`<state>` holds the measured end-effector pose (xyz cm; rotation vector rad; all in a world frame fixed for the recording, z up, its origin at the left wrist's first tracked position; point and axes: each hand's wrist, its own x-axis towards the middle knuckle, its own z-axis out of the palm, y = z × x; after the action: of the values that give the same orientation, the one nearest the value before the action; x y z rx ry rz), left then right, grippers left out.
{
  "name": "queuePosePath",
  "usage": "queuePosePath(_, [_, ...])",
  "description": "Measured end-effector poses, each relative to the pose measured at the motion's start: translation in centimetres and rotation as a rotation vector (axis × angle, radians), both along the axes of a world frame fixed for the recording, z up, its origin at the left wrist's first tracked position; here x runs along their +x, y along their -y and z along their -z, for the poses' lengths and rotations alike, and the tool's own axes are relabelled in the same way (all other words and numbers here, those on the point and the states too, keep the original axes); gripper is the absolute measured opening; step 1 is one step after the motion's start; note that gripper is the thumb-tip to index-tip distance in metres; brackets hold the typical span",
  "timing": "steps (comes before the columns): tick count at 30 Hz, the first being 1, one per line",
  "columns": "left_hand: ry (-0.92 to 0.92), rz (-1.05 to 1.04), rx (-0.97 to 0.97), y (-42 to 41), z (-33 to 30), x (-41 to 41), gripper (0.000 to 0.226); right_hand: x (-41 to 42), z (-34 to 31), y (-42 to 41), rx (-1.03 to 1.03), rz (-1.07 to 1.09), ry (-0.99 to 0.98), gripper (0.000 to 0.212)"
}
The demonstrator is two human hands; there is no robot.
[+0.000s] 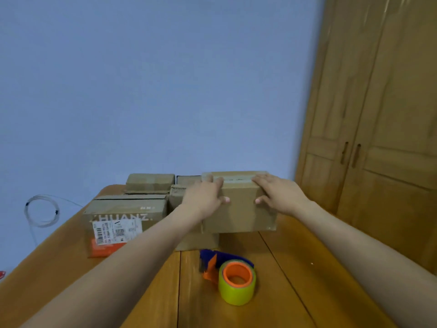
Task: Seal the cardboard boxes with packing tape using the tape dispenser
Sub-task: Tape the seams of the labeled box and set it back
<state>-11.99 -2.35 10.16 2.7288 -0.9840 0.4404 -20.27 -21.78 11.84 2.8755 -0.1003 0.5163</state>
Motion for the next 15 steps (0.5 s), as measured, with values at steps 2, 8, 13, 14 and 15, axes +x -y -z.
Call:
queuePosePath(2, [-0.013, 0.029, 0.007, 2.4, 0.2, 0.5, 0.054, 0.0, 0.0, 1.9, -0.008, 0.036, 0.000, 0.058])
queuePosePath(8, [-0.061, 0.069, 0.039, 8.2, 2.1, 1.8, 0.052, 1.0, 2.2, 6.7, 0.049, 0.122, -0.033, 0.053])
queuePosePath(13, [-0.161, 0.061, 0.106, 10.9, 6.0, 3.0, 0.055, 2.4, 6.7, 8.9, 0.125, 0.141, -0.105, 0.050])
queuePosePath(14, [-0.178, 0.063, 0.118, 11.2, 6.8, 3.1, 0.055, 2.6, 7.7, 9.2, 0.142, 0.144, -0.121, 0.051])
queuePosePath(15, [-0.193, 0.065, 0.131, 11.4, 7.6, 3.3, 0.056, 2.9, 8.7, 9.4, 0.159, 0.148, -0.138, 0.052])
